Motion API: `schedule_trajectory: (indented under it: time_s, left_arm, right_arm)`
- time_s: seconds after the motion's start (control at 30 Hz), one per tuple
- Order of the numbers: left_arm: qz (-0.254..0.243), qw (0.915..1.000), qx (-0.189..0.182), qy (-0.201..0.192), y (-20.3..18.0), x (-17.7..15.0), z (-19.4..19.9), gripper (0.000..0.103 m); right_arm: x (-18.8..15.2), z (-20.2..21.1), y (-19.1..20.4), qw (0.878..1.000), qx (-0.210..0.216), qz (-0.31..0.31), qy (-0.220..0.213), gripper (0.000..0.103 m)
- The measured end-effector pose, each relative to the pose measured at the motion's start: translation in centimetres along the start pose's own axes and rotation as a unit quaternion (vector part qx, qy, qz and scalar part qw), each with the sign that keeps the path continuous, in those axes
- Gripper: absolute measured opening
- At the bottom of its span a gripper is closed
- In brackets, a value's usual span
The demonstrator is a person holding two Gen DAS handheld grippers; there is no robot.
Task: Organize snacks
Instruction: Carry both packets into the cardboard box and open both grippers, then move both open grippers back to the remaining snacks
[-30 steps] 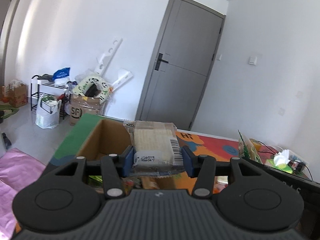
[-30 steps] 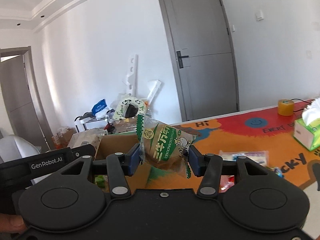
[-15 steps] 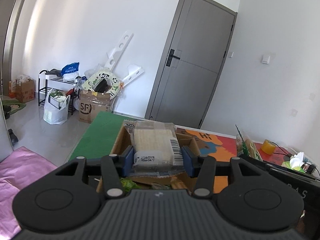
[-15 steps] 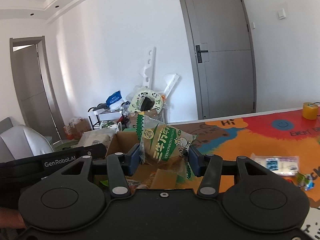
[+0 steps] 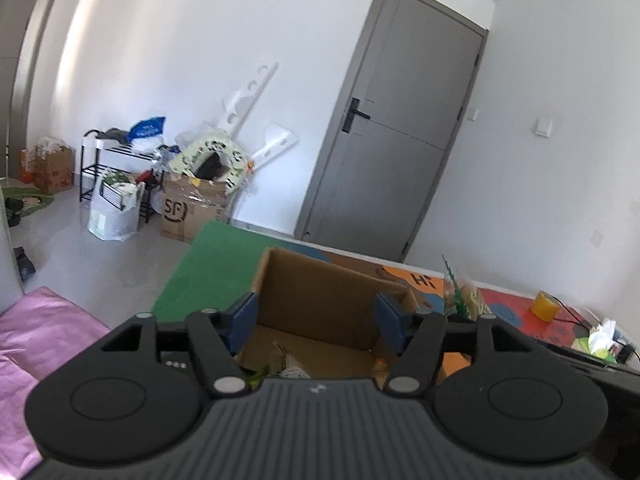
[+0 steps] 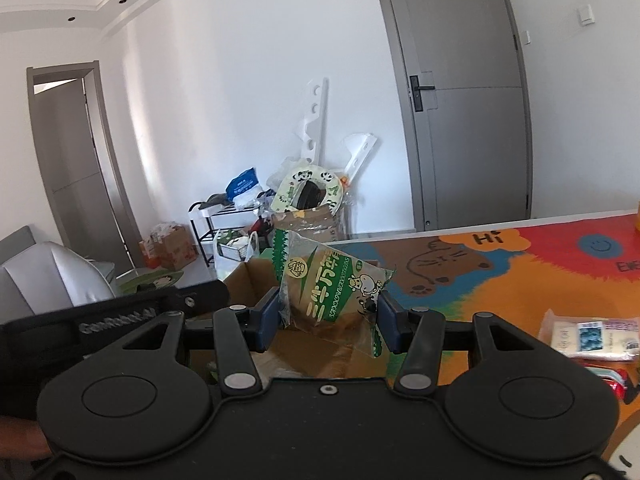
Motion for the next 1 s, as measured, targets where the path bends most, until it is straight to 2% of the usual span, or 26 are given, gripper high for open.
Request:
schedule_trajectory:
  time_s: [0.2,0.33,0.43,0.7,1.0]
  left_arm:
    - [0.011,0.9998,0.018,-0.005,1.3,0.5,0.7,0.065]
    - [0.022,0.9992,0.034,-0.003,2.5,0.9,0.8,0.065]
    - [0.026,0.9989,0.038,0.002,2.9,0.8,1.0,0.069]
    - [0.028,0.9993,0.023,0.009,1.9,0.3,1.4,0.075]
    - [0.008,0.9997,-0.009,0.02,-1.1,-1.0,2.1,0.08]
  right_arm:
    - [0.5,-1.1,1.0,1.0,0.02,0.001,0.006,0.051]
    - [0.7,-1.6,1.8,0.999,0.033,0.006,0.013,0.064]
    - [0.6,-1.0,1.6,0.999,0.03,-0.003,0.012,0.064]
    - [-0.3,1.9,-0.9,0.999,-0.008,-0.032,0.011,0.065]
    - [-2.0,6.0,-4.1,0.996,-0.055,-0.063,0.006,0.071]
Point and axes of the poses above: each gripper's, at about its wrist camera, not at the fingertips, and z roughly against the way its jaws point, y to its left, x to its top, the point moved 5 cm from there along -z, roughly the way its jaws point, and after that the axes turned 9 degrees about x, right-handed, at the moved point
